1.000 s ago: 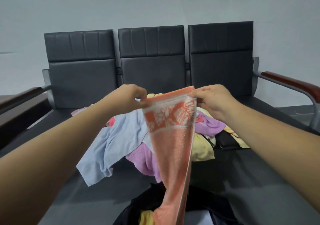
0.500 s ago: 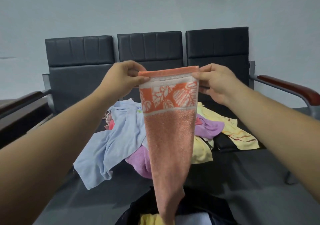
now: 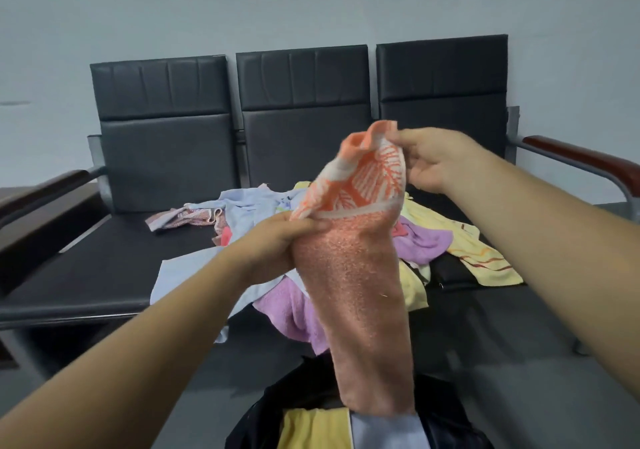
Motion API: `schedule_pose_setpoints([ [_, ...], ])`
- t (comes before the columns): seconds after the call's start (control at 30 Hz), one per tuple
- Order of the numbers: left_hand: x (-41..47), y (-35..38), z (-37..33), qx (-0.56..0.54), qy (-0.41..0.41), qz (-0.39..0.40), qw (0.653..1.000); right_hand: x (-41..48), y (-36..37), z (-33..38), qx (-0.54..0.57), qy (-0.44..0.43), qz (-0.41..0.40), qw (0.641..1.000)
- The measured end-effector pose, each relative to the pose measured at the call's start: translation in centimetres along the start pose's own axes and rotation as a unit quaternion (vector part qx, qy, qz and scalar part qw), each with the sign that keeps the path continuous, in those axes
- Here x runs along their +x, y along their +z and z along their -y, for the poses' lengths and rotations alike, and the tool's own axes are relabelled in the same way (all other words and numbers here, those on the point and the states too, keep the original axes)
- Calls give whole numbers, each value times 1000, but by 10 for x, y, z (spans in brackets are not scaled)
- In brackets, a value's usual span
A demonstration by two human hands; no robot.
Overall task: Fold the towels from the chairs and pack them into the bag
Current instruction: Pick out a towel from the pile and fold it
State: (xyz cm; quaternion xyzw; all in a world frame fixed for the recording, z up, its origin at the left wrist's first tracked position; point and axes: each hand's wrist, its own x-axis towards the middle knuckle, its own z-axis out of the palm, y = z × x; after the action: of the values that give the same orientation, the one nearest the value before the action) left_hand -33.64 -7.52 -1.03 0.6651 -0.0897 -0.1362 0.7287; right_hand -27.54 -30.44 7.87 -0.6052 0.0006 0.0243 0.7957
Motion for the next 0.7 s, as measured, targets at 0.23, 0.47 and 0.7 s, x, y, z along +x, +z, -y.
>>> schedule_pose_setpoints([
  [0.23, 15, 23, -10, -215, -7, -61, 975, 0, -33, -80, 15, 183, 122, 975],
  [0.47, 36, 9, 13, -291, -12, -110, 950, -5, -48, -140, -33, 255, 209, 943],
  [0.7, 53, -9, 46, -265, -41, -53, 962, 0, -45, -166, 11, 224, 206, 953],
])
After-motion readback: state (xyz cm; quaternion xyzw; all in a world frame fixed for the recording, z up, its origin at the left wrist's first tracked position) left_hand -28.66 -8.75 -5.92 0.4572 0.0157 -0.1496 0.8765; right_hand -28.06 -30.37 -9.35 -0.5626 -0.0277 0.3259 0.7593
